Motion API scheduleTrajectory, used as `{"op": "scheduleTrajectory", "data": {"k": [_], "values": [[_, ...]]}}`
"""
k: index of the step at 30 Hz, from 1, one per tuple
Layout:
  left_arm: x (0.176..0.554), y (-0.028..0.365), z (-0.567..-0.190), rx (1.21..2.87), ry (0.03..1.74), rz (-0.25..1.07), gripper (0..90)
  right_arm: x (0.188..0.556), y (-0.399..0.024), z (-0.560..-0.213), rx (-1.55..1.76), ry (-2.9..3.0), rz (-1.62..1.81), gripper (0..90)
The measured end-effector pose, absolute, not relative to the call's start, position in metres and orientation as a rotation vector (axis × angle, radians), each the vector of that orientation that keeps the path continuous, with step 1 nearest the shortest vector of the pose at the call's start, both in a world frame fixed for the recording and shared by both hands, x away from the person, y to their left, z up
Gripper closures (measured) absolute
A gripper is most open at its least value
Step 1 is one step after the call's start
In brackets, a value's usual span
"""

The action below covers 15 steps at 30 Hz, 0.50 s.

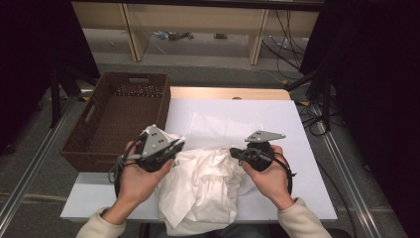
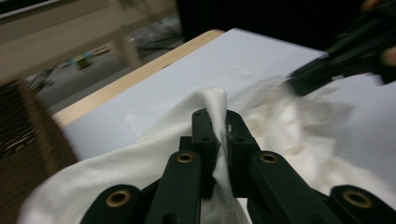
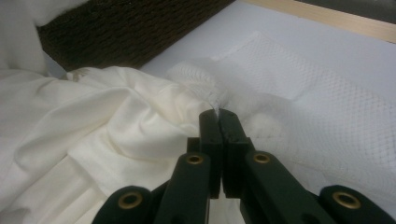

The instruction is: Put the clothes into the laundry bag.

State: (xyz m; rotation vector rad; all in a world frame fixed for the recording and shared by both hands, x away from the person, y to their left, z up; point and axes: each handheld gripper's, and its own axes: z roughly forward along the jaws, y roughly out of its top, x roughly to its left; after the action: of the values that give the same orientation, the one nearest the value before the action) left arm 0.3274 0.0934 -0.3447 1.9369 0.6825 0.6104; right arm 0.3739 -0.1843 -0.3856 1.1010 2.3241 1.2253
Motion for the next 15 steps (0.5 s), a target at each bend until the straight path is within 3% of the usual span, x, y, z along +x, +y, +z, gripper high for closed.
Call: {"op": "scheduleTrajectory", "data": {"k": [6,11,15], "values": [[0.324,0.037,-0.358,2.017,0.513,0.444,83.9,0.374,-0.184,-0.385,1.108,2.322,1.233,90.0],[0.335,0.005,-0.394,2.133,0.489,0.313,82.4,0.374,-0.187,-0.384,1.136,2.32,1.241,90.0],[0.337,-0.006,-0.411,2.196,0.401,0.295,66.1,0.373,-0.185,-0.385,1.151,2.323,1.241,90.0]]}}
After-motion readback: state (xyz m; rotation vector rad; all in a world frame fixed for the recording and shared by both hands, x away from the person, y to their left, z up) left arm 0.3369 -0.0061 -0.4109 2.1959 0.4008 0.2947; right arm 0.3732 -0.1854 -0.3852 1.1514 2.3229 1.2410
